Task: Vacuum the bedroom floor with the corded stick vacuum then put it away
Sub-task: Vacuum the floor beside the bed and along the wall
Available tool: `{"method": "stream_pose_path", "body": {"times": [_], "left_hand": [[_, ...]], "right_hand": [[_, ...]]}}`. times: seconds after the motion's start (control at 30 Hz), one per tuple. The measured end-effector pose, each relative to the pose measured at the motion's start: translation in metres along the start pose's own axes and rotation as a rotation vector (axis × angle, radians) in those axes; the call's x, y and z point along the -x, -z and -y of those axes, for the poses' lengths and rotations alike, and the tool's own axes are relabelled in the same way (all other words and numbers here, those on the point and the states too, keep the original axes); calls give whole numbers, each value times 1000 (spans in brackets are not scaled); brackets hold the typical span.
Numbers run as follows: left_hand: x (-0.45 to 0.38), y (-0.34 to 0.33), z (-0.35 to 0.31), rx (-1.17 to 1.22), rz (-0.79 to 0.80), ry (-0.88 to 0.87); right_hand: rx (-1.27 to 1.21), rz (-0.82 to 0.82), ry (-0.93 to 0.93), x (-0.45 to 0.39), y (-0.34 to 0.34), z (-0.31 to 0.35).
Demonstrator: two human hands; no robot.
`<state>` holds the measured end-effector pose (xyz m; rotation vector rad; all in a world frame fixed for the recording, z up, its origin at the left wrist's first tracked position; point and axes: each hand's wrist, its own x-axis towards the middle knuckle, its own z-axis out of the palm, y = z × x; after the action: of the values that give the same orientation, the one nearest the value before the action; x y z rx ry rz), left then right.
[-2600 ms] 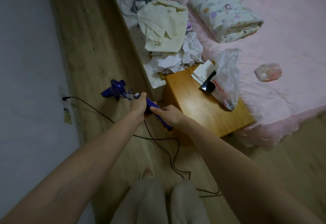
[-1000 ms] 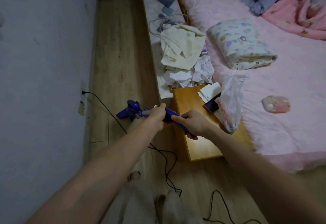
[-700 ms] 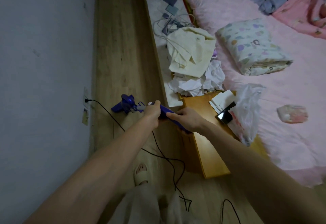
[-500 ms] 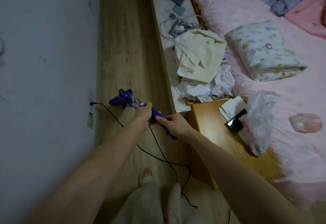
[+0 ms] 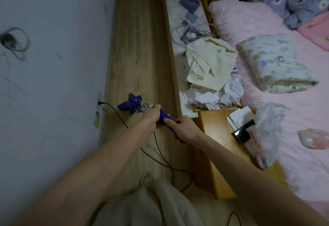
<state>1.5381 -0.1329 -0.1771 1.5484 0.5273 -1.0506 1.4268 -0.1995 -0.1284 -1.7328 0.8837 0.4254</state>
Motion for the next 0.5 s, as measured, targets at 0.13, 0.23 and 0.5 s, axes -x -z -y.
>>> {"method": "stream_pose_path", "body": {"times": [0.13, 0.23, 0.5], "left_hand": [[27, -22, 27, 37, 26, 10], [44, -37, 52, 32, 36, 17], [81, -43, 108, 42, 61, 57]], "right_hand": [[99, 1, 2, 38, 26, -15], [137, -6, -24, 66, 38, -32], [53, -20, -36, 122, 31, -76]]}}
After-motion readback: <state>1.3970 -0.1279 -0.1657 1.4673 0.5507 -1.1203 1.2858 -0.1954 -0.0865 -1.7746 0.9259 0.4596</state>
